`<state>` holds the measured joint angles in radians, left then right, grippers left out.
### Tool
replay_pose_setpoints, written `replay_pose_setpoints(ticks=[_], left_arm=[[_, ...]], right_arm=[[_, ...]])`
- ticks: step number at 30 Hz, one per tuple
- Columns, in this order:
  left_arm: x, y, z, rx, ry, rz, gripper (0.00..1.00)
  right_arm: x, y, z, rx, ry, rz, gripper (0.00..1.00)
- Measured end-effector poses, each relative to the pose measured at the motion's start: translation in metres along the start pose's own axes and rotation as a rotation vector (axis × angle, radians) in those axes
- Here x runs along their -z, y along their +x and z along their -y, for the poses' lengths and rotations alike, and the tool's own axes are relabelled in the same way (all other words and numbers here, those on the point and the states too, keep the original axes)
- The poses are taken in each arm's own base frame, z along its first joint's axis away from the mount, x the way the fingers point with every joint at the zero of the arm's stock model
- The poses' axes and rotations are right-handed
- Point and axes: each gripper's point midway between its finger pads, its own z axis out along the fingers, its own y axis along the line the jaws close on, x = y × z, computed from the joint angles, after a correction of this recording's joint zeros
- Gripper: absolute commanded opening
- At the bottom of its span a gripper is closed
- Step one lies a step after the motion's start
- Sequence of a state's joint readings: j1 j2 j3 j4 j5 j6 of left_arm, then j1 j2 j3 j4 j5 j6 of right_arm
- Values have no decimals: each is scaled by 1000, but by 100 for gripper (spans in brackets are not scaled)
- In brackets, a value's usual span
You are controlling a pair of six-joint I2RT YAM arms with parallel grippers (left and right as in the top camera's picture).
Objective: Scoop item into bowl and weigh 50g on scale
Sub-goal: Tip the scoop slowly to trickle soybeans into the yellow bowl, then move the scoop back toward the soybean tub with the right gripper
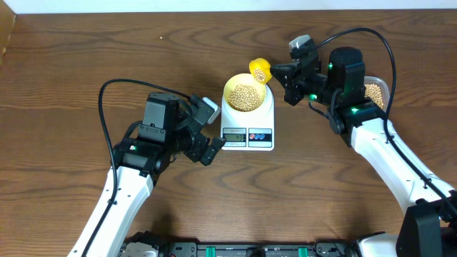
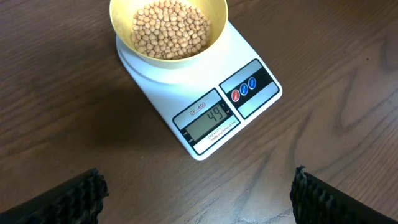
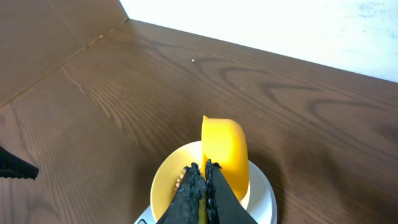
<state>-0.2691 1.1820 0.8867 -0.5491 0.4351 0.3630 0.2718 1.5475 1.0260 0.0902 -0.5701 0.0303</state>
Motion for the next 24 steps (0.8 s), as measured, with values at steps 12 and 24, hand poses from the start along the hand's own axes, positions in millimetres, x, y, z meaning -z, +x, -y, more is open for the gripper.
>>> replay_pose_setpoints(ticks=[12, 24], left_arm=[[0, 0, 0, 0, 0, 0, 97], [0, 0, 0, 0, 0, 0, 97]], right_arm=[[0, 0, 1, -39, 3, 2, 1], [8, -3, 18, -394, 35, 22, 1]])
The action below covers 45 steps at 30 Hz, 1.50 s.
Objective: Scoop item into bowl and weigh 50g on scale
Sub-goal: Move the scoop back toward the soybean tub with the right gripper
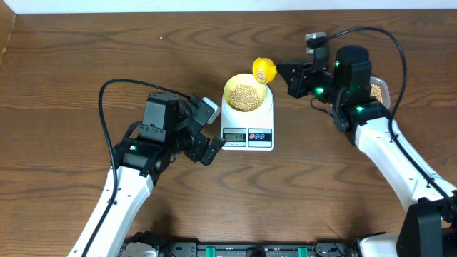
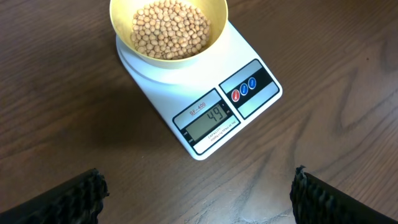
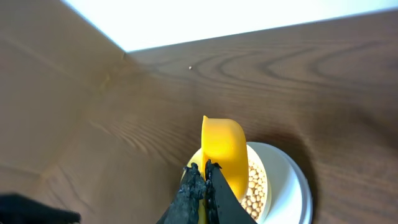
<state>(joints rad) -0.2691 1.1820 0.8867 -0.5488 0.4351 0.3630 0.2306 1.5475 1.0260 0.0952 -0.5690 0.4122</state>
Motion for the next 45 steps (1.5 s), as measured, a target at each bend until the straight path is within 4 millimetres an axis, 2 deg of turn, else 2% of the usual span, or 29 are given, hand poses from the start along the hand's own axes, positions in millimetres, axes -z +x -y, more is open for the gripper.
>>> replay_pose_setpoints(ticks=[8, 13, 22, 45], left_arm=[[0, 0, 0, 0, 0, 0, 97], [0, 0, 0, 0, 0, 0, 97], [0, 0, 0, 0, 0, 0, 97], [0, 0, 0, 0, 0, 0, 97]], right_arm=[[16, -16, 16, -159, -26, 33, 1], [34, -26, 32, -240, -56, 43, 1], [62, -39, 56, -298, -81, 67, 1], [64, -39, 55, -302, -96, 61, 1]])
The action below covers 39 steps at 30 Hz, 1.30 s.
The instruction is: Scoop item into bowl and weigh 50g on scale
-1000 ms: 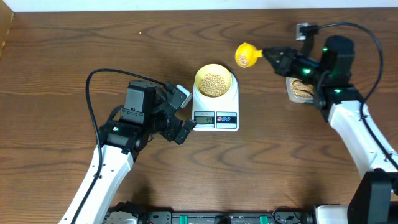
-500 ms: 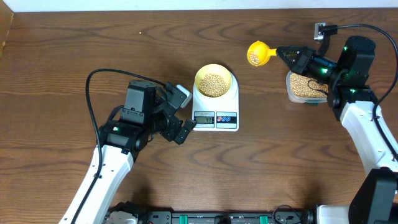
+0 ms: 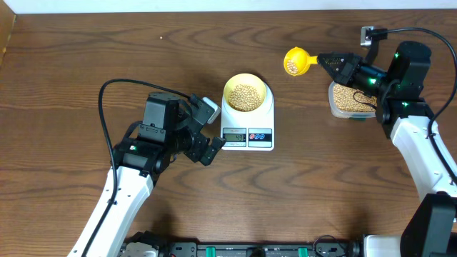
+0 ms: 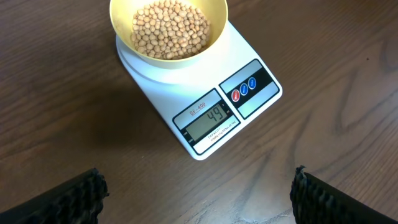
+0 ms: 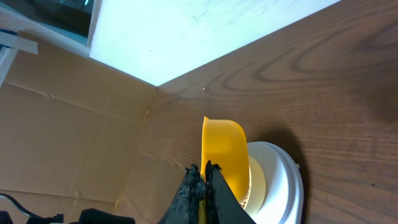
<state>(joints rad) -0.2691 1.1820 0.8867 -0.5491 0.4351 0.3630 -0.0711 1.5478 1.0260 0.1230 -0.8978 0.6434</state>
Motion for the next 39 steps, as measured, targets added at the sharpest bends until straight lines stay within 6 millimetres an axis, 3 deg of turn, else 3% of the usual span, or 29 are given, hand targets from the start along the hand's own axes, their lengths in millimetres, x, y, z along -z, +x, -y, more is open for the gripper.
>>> replay_pose_setpoints(ticks=[13, 28, 39], left_arm=[[0, 0, 0, 0, 0, 0, 97], [0, 0, 0, 0, 0, 0, 97], [0, 0, 0, 0, 0, 0, 97]], right_arm=[[-3, 2, -2, 4, -1, -6, 1], [-48, 47, -38, 197, -22, -91, 1], [-63, 67, -53, 415, -39, -122, 1]])
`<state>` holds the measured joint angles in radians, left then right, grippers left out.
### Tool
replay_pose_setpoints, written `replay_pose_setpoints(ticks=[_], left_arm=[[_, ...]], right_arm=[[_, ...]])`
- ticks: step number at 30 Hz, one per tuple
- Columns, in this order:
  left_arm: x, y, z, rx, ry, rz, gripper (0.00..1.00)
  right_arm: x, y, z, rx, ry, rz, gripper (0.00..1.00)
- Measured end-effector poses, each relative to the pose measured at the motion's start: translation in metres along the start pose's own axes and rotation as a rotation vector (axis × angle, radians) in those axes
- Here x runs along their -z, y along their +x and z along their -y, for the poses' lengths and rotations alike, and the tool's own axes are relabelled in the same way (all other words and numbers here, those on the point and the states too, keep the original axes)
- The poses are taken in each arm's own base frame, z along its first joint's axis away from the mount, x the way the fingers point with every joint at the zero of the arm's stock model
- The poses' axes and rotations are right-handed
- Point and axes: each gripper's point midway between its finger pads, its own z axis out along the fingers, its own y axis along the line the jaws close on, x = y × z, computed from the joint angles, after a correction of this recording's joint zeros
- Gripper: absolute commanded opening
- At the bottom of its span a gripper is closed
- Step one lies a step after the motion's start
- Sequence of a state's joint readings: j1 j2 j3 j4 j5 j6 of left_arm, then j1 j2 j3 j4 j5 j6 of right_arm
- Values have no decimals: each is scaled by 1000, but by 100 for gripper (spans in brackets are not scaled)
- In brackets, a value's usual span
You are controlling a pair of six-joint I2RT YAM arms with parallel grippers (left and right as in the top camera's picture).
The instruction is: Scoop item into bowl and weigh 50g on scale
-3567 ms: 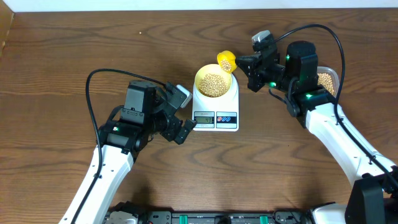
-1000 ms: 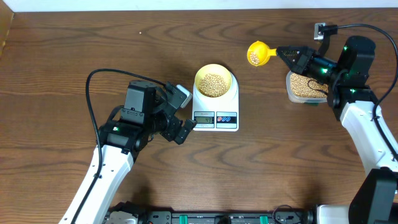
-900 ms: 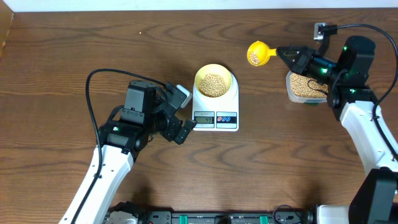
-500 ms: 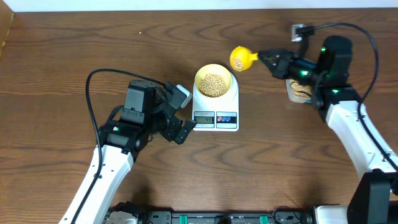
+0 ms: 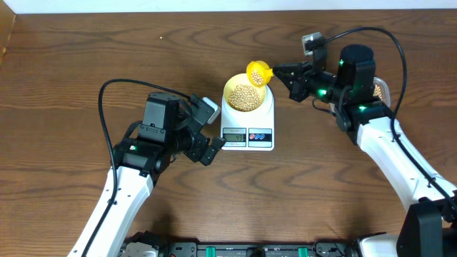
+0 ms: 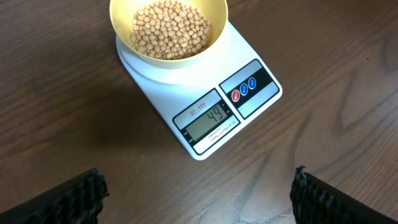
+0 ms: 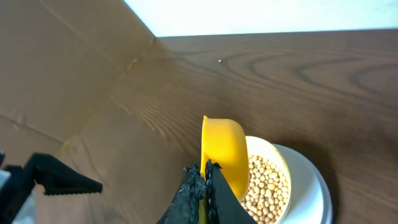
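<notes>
A yellow bowl [image 5: 245,95] of beige beans stands on the white scale [image 5: 247,128]; the scale's display [image 6: 208,117] reads 49. My right gripper [image 5: 280,72] is shut on the handle of a yellow scoop [image 5: 258,73], whose cup hangs over the bowl's far right rim. In the right wrist view the yellow scoop [image 7: 222,151] stands on edge above the bowl [image 7: 268,177]. My left gripper [image 5: 211,137] is open beside the scale's left front corner, holding nothing; its fingertips [image 6: 82,194] frame bare table.
A clear container of beans [image 5: 377,91] sits at the right, mostly hidden behind my right arm. Cardboard walls [image 7: 68,87] stand along the table's far left. Cables loop over both arms.
My right gripper has moved left with the scoop, from above the bean container back to the bowl's far right rim. The display still reads 49. The left arm has not moved.
The scoop hung at the bowl's far rim with the scale at 49. It stayed there a moment later. Then it was over by the bean container with beans in it. Now it is back over the bowl; the left gripper stayed open beside the scale throughout.
</notes>
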<state>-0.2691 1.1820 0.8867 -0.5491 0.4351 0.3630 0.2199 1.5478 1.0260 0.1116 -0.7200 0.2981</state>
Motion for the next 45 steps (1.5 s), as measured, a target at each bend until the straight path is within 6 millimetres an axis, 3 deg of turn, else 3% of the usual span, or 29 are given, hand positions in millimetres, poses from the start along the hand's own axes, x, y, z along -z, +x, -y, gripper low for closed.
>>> replay_pose_setpoints(ticks=[10, 18, 45], left_arm=[[0, 0, 0, 0, 0, 0, 97], [0, 0, 0, 0, 0, 0, 97], [0, 0, 0, 0, 0, 0, 97]], right_arm=[[-4, 5, 10, 81, 85, -11, 1], [-12, 16, 0, 124, 78, -44, 1], [-26, 25, 5, 193, 112, -61, 1]])
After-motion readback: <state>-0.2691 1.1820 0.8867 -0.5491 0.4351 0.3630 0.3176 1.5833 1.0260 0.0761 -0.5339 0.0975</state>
